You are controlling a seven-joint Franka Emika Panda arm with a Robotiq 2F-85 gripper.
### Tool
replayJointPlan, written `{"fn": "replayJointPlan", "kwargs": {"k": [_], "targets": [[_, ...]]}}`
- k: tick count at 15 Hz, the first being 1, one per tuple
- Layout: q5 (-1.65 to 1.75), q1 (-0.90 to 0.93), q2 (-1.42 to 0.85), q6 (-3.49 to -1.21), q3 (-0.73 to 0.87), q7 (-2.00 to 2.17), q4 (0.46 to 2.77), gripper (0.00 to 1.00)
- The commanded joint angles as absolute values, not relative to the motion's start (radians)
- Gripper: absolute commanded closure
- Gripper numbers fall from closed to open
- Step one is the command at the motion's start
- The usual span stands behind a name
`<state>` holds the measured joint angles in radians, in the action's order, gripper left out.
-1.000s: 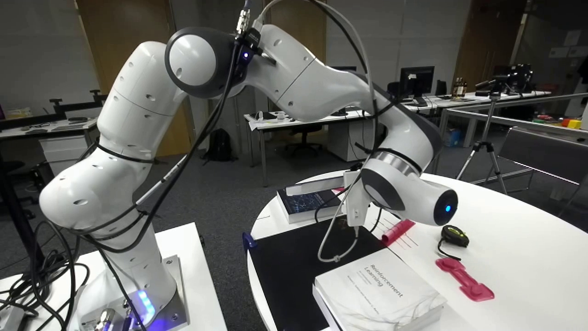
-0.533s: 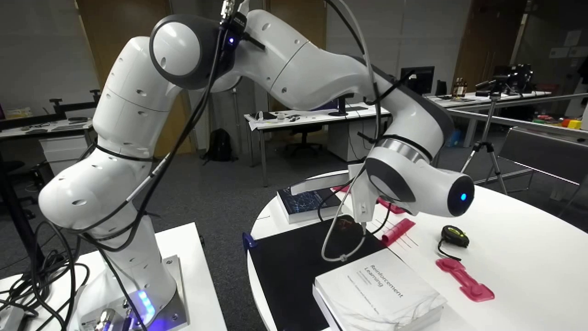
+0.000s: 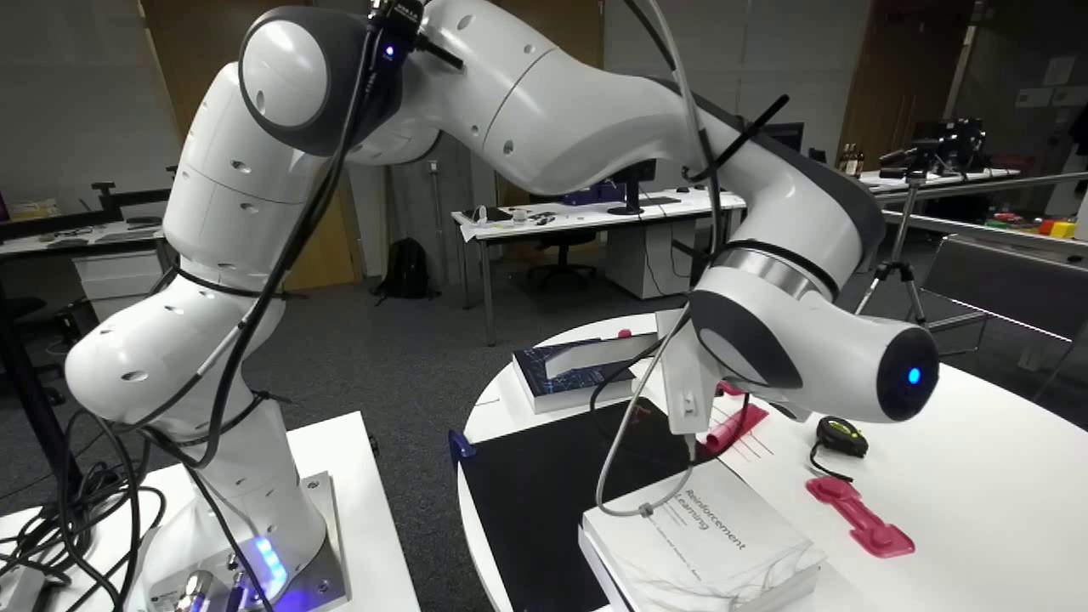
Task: Move the blue book to the right
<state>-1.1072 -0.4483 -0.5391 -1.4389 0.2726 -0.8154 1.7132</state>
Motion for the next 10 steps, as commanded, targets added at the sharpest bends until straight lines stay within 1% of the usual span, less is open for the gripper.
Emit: {"fn": "replayJointPlan", "kwargs": {"k": [1, 5, 10], "targets": [[-1.109, -0.524, -0.519, -1.282, 0.274, -0.736, 1.665, 0.82], [-1.1, -0.577, -0.543, -1.229, 0.292, -0.726, 1.63, 0.82], [-1.097, -0.638, -0.573, -1.233, 0.3, -0.715, 1.575, 0.82]]}}
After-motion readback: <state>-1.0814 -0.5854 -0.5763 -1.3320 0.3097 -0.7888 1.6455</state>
